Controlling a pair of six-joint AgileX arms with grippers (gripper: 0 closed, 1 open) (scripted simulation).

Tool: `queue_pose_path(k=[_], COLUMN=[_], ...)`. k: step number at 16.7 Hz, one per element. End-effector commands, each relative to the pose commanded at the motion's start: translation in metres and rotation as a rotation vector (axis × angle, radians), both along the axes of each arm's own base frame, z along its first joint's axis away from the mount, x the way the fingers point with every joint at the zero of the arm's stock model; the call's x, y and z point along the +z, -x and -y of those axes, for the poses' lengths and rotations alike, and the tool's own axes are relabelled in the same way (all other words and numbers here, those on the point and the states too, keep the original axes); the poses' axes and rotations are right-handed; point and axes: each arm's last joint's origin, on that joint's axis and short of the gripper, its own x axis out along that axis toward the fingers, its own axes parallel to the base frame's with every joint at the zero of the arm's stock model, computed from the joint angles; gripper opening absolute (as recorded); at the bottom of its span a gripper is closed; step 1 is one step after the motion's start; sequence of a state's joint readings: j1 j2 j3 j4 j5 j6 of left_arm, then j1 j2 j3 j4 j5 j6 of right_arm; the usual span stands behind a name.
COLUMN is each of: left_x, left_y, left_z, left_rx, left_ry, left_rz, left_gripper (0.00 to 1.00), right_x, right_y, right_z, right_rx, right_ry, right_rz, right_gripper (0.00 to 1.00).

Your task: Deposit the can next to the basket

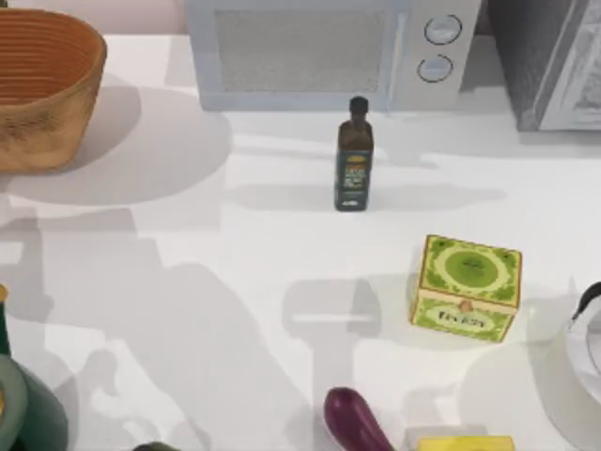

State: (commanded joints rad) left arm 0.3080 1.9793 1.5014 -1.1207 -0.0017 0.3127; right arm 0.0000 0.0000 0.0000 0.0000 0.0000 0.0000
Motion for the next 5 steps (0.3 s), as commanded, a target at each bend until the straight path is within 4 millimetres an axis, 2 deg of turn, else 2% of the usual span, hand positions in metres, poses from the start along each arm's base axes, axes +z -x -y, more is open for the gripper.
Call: queue_pose_path(k=[5], left_x=[0.026], left_y=[-0.005], left_z=[0.005], left_rx=[-0.020], left_ry=[-0.005], left_rz=[0.029], left_gripper=[1.00], right_x=[0.000], right_y=[0.000], right_z=[0.000], right_rx=[0.000], right_ry=[0.000], right_rz=[0.000], right_gripper=[1.00])
